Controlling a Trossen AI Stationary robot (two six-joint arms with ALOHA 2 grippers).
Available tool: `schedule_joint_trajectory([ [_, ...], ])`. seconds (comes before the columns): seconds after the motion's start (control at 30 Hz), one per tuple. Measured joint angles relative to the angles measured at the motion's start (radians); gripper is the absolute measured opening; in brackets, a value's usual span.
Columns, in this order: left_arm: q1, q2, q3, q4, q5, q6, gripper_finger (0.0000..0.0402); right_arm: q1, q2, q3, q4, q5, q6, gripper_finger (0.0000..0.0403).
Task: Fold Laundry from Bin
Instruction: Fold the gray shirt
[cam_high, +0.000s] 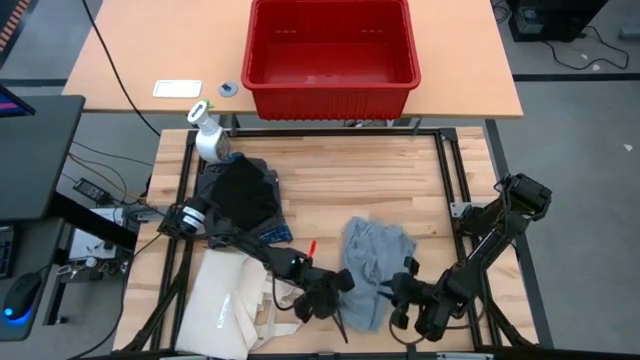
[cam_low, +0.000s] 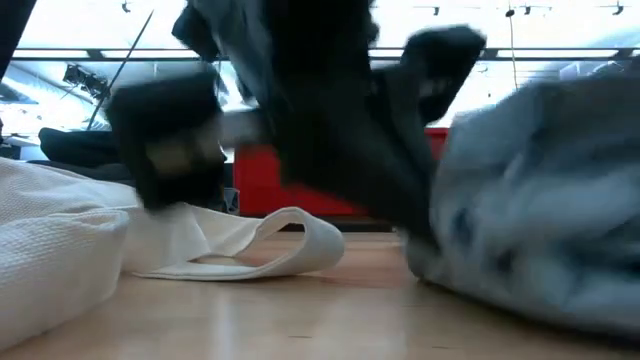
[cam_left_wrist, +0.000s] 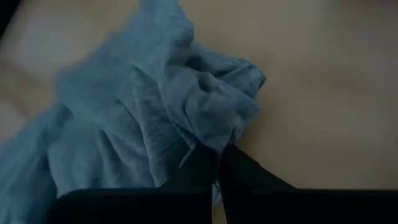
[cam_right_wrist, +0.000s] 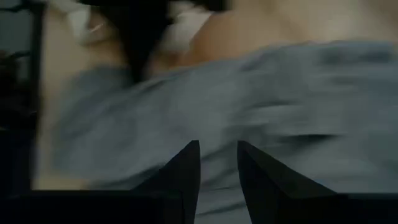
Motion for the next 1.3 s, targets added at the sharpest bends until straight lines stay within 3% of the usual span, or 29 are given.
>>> schedule_joint_trajectory([
  [0.17,0.001,-0.062,0.0,0.027,0.207,-0.171,0.0008,-0.004,-0.001,-0.016,-0.048,0.158,0.014,0.0104],
  [0.33,0.035,-0.108,0.001,0.034,0.34,-0.358,0.0003,-0.06,-0.001,-0.118,0.031,0.171,-0.01,0.0091],
  [0.6,0.122,-0.112,0.001,0.123,0.419,-0.582,0.0002,-0.13,0.042,-0.342,0.551,0.089,-0.144,0.0079],
  [0.83,0.264,-0.112,0.001,0.194,0.424,-0.747,0.0001,-0.192,0.244,-0.278,0.802,-0.073,-0.231,0.0069],
  [1.0,0.344,-0.112,0.001,0.185,0.422,-0.762,0.0001,-0.143,0.171,-0.246,0.706,-0.131,-0.242,0.0054],
  [1.3,0.41,-0.1,0.001,0.158,0.414,-0.765,0.0,-0.061,-0.076,-0.242,0.26,-0.017,0.057,0.0038],
])
